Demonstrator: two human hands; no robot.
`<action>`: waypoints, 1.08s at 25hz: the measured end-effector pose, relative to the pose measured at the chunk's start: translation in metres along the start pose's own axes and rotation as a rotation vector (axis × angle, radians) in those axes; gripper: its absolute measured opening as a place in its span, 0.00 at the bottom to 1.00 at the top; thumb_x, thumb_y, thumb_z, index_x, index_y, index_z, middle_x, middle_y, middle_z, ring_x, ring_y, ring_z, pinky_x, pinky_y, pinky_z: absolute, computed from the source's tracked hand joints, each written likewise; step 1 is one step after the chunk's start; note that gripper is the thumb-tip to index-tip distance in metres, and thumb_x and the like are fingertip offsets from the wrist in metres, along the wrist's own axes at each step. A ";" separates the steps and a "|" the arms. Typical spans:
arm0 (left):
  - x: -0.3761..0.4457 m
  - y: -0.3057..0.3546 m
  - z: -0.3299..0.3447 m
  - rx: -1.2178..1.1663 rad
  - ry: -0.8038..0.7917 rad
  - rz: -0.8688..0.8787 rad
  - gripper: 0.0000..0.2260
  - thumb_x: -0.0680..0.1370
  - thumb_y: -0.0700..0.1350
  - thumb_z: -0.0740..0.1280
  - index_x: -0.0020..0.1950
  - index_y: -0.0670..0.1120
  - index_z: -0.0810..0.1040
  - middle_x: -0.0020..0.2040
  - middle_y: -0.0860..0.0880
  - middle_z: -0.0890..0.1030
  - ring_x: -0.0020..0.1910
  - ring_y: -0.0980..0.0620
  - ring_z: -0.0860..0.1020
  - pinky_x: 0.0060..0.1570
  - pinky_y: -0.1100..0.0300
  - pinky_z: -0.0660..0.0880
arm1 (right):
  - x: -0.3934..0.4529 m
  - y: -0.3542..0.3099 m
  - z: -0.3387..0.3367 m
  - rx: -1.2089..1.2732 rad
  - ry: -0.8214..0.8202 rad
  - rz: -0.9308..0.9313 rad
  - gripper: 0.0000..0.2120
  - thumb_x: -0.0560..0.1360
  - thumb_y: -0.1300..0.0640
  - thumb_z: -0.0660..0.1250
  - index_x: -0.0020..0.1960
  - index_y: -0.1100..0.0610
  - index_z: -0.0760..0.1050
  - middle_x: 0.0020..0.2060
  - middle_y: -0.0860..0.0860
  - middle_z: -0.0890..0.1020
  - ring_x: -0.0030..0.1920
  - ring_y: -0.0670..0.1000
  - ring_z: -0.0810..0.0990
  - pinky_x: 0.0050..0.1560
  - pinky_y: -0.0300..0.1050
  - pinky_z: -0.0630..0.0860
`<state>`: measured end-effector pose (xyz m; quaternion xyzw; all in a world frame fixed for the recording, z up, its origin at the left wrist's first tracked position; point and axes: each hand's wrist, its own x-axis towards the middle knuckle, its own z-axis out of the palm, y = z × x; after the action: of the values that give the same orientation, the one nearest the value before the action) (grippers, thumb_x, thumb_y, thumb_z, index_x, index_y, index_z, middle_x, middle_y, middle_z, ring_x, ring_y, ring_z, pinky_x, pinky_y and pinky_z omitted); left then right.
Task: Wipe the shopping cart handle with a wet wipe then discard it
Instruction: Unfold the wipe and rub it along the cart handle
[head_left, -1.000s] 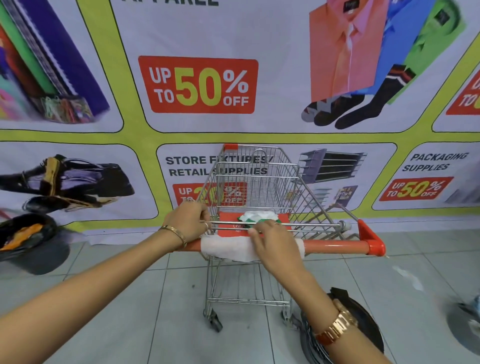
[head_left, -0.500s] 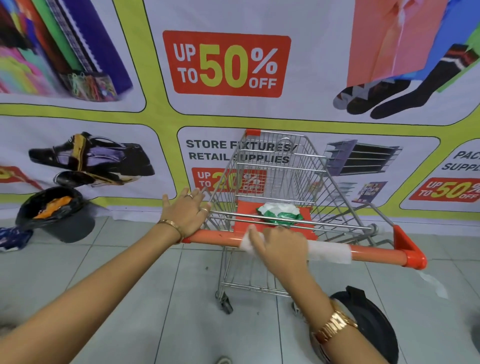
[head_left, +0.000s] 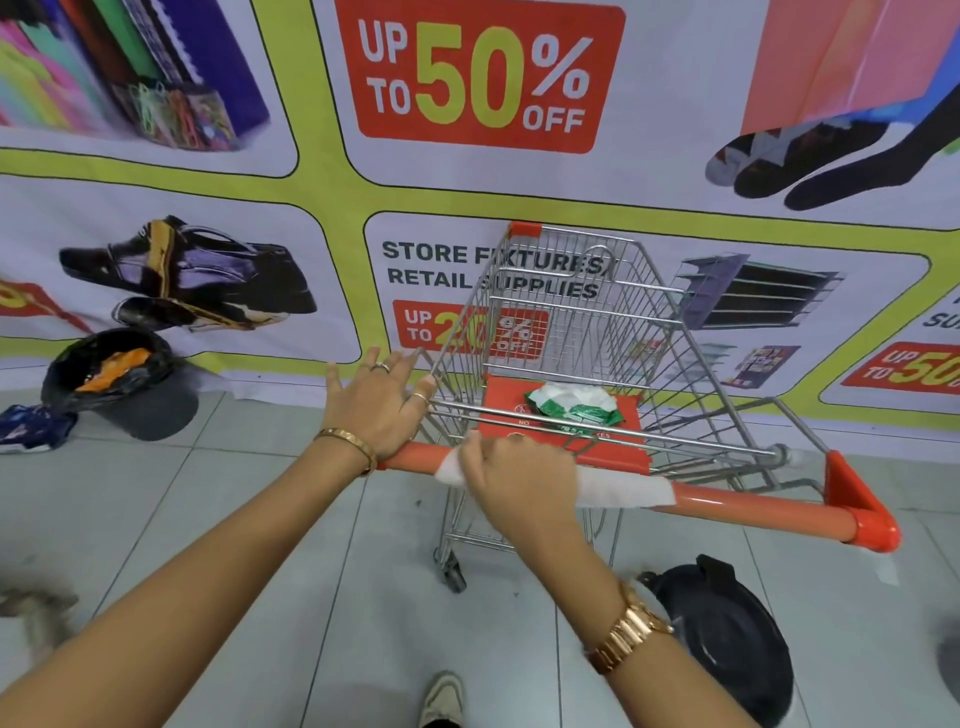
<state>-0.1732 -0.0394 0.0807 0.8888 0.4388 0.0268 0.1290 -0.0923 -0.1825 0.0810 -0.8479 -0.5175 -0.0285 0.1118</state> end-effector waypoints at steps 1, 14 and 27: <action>-0.001 0.001 0.000 0.007 -0.004 0.000 0.23 0.80 0.56 0.50 0.74 0.52 0.60 0.76 0.49 0.62 0.77 0.48 0.52 0.72 0.36 0.44 | -0.002 0.011 -0.002 -0.038 0.027 0.001 0.12 0.69 0.56 0.65 0.28 0.57 0.76 0.16 0.53 0.75 0.16 0.53 0.72 0.26 0.32 0.50; 0.002 0.003 0.004 0.053 -0.030 -0.020 0.25 0.79 0.57 0.50 0.75 0.54 0.55 0.78 0.50 0.57 0.78 0.48 0.48 0.71 0.35 0.41 | -0.014 0.026 -0.004 -0.230 0.130 0.031 0.14 0.68 0.57 0.53 0.26 0.55 0.70 0.15 0.49 0.73 0.15 0.49 0.66 0.25 0.36 0.63; 0.001 0.006 0.002 0.051 -0.021 -0.022 0.24 0.79 0.56 0.49 0.75 0.54 0.56 0.77 0.50 0.58 0.78 0.49 0.48 0.71 0.34 0.41 | -0.023 0.020 0.008 -0.206 0.230 0.068 0.17 0.75 0.51 0.54 0.34 0.53 0.76 0.25 0.50 0.80 0.26 0.54 0.76 0.34 0.44 0.73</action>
<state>-0.1682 -0.0425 0.0804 0.8873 0.4477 0.0047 0.1112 -0.0861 -0.2092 0.0667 -0.8631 -0.4663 -0.1746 0.0838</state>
